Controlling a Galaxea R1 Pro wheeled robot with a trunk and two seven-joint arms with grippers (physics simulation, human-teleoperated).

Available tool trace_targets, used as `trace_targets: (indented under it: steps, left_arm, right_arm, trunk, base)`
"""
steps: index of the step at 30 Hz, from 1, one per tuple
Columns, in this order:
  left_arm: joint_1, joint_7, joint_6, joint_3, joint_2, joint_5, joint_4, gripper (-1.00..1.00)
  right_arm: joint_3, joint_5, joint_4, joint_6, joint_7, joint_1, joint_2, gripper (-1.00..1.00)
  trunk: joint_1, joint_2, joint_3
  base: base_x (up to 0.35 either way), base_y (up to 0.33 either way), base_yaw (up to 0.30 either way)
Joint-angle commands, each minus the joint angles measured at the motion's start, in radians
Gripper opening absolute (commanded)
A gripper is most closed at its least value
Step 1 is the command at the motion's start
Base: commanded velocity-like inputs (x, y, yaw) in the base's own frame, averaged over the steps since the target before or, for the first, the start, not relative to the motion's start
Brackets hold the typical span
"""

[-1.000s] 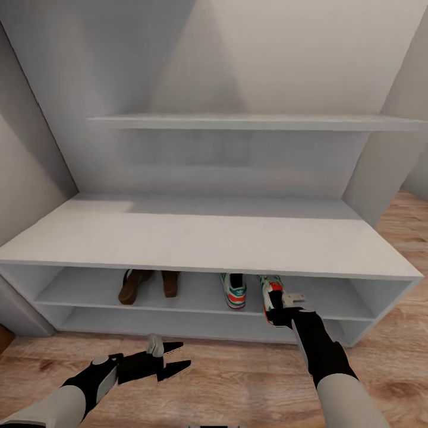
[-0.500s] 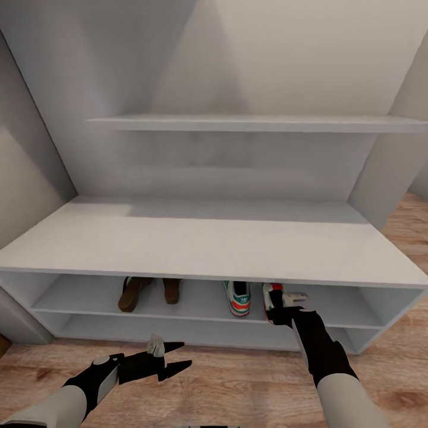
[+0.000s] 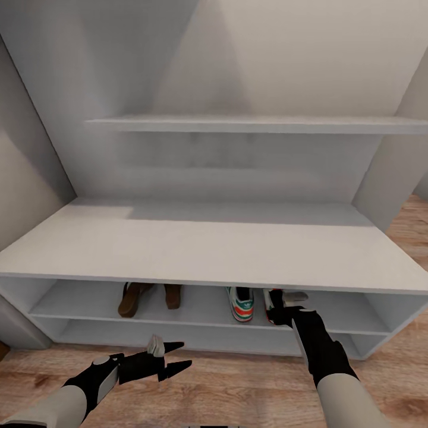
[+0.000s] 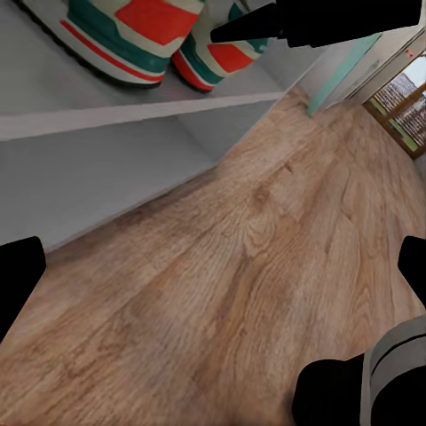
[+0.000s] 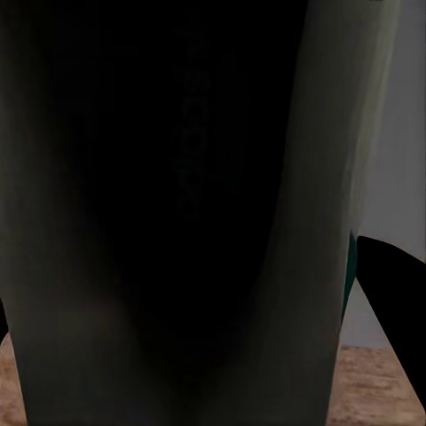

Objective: Pick up the two gym shoes and the two sandals from the corridor floor and place them onto the hallstand (shoe rack) in the corridor, making sure they are on the rack and not on the floor. Arrange them so the two gym shoes are next to each other and the two sandals are next to each other.

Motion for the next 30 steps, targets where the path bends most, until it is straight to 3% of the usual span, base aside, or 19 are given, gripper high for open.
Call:
trace_targets:
  steps: [1,4,9,13,18,30]
  left_arm:
    - [-0.001,-0.001,-0.006,-0.009,0.001,0.009,0.001,1.0]
    - [-0.001,-0.001,-0.006,-0.01,-0.003,0.009,0.003,1.0]
    - [-0.001,-0.001,-0.007,-0.017,-0.041,0.008,0.031,1.0]
    - [-0.001,-0.001,-0.013,-0.047,-0.058,0.007,0.046,1.0]
    - [-0.001,0.001,-0.017,-0.081,-0.063,0.007,0.049,1.0]
    - [-0.001,0.001,-0.018,-0.084,-0.064,0.007,0.05,1.0]
  right_arm:
    - [-0.004,-0.001,0.005,0.004,0.01,0.0,0.002,-1.0]
    - [-0.004,-0.001,0.005,0.004,0.01,0.0,0.002,-1.0]
    - [-0.004,-0.001,0.005,0.004,0.01,0.0,0.001,-1.0]
    - [-0.004,-0.001,0.005,0.004,0.01,0.0,0.001,-1.0]
    - [-0.004,-0.001,0.005,0.004,0.01,0.0,0.001,-1.0]
    - [-0.004,-0.001,0.005,0.004,0.01,0.0,0.002,-1.0]
  trunk:
    - [0.0,0.0,-0.001]
    - [0.0,0.0,-0.001]
    - [0.0,0.0,-0.001]
    - [0.0,0.0,-0.001]
    - [0.0,0.0,-0.001]
    - [0.0,0.0,-0.001]
  base:
    - [0.012,0.004,0.0]
    - [0.005,0.002,0.0]
    - [0.001,0.0,0.0]
    - [0.0,0.0,0.0]
    - [0.012,0.0,0.0]
    - [0.044,0.0,0.0]
